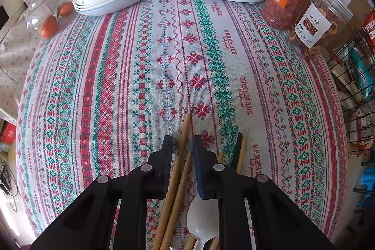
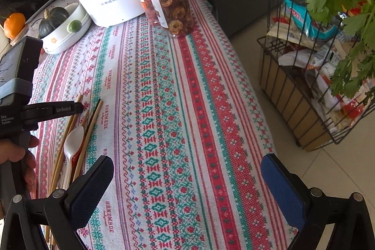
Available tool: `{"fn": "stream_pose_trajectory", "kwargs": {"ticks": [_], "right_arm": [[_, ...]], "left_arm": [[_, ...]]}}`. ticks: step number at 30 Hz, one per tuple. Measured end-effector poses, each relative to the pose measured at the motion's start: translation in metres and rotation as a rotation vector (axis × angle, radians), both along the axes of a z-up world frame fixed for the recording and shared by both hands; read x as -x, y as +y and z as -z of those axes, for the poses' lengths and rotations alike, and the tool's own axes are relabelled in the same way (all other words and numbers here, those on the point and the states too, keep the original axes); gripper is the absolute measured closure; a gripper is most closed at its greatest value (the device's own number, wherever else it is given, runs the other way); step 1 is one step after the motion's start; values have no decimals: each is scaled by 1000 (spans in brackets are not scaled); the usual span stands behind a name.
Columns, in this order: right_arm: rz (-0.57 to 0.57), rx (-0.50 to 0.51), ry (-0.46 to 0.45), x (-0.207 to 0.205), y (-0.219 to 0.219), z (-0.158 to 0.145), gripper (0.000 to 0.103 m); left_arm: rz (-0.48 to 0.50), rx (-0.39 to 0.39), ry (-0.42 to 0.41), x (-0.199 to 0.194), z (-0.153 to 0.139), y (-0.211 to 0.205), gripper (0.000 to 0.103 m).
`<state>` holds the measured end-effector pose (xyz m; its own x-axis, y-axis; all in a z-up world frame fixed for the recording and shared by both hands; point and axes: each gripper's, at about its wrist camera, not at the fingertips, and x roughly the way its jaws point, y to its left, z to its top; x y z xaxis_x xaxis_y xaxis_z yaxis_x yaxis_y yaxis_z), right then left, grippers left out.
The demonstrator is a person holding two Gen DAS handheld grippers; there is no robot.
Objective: Organize utensils
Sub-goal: 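Lower the left gripper onto a wooden chopstick and close on it, then lift the wooden chopstick with left while right closes on the white spoon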
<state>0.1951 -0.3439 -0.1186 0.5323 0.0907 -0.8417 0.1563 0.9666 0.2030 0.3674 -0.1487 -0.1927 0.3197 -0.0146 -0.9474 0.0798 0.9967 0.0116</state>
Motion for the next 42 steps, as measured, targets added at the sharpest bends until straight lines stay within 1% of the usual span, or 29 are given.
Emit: {"fn": "stream_pose_trajectory", "kwargs": {"ticks": [1,4,7,9,12,16,18,20,25,27,31,34,38,39,40,41,42], "right_arm": [[-1,1,-1,0,0,0,0],[-5,9,0,0,1,-1,0],[-3,14,-5,0,2,-3,0],[-3,16,-10,2,3,-5,0],[2,15,-17,6,5,-8,0],[-12,28,-26,14,10,-13,0],[-19,37,-30,18,12,-15,0],[-25,40,-34,22,14,-17,0],[-32,29,-35,27,18,-20,0],[-46,25,-25,28,22,-20,0],[-75,21,7,26,32,-16,0],[-81,-13,41,21,37,-9,0],[-82,-85,98,10,44,4,0],[-81,-104,114,7,46,8,2],[-80,-123,130,4,48,12,8],[-84,-139,149,1,51,17,11],[-89,-151,167,-3,53,22,16]], "left_arm": [[0,1,4,0,1,1,93],[23,22,28,10,0,-2,94],[48,75,51,28,0,-6,95],[73,96,62,43,-1,-10,95],[104,118,49,64,-7,-14,97],[123,151,-9,89,-32,-12,98],[137,152,-54,101,-49,-11,98],[149,154,-103,108,-70,-5,98],[194,188,-210,139,-120,12,99],[219,197,-257,158,-141,19,99],[258,224,-347,202,-173,43,99],[277,240,-400,227,-187,61,99],[278,288,-461,253,-198,87,99],[273,301,-483,258,-200,94,99],[264,314,-512,264,-202,101,99],[251,318,-531,268,-203,108,99],[245,327,-528,270,-203,114,99]]}}
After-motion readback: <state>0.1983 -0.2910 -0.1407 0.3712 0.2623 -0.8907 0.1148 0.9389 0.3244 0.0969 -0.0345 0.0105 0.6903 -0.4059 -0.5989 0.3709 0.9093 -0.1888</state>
